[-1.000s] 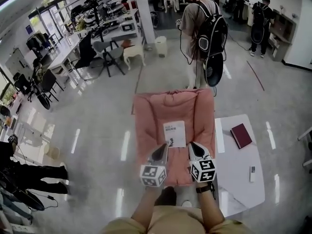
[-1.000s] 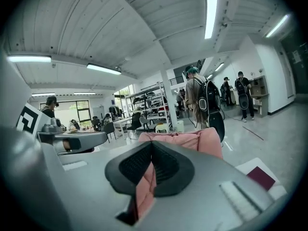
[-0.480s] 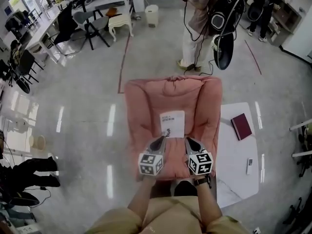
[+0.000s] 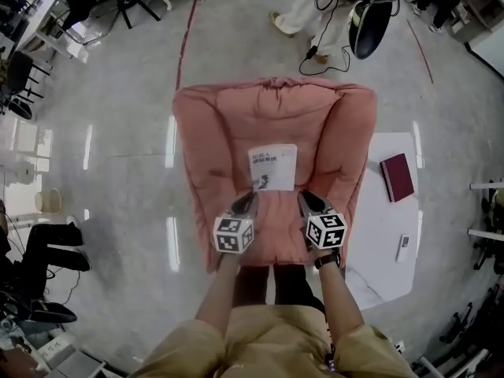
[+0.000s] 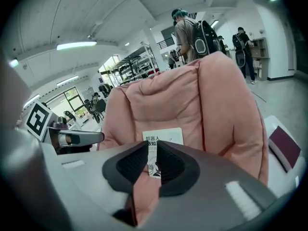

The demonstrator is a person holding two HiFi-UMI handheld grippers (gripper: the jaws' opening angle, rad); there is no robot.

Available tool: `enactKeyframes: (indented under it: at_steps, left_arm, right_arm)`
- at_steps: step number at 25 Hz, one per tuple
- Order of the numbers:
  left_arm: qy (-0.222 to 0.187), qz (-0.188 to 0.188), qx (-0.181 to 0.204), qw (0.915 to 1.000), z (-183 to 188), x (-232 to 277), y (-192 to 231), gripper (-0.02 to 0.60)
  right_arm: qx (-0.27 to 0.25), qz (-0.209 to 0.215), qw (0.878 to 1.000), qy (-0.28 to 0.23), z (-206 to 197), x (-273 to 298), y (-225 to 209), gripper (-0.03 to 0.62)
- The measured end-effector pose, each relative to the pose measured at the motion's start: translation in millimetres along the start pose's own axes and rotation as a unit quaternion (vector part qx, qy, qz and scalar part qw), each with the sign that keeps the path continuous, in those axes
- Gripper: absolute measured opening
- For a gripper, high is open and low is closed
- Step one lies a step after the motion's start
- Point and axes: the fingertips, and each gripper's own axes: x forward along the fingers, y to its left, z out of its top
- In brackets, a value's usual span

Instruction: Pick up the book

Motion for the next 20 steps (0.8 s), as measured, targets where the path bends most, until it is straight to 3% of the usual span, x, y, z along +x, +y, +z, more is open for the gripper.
enactKeyframes:
  at_steps: [11,14,16,20]
  left_arm:
    - [0.086,0.003,-0.001,0.9963,-57.5,94.3,31.6,0.146]
    - [0.082,0.010,-0.010,0.9965,-63.0,119.5,42.4,0.204]
    - [0.071,0.021,-0.019,0.9971,-65.4,132.5,51.0,0.222]
    - [0.070,0.024,-0.024,0.9970,-74.8,160.9,66.6,0.284]
  right_arm:
    - [0.014,0.014,0.999,0.030,-29.3,98.6,-77.0,0.118]
    - [-0.006,0.021,0.999,0.040,-34.6,122.9,-91.5,0.156]
    - [-0.018,0.021,0.998,0.048,-39.9,135.3,-100.2,0.225]
    - [-0.022,0.028,0.998,0.051,-47.2,156.9,-114.2,0.252]
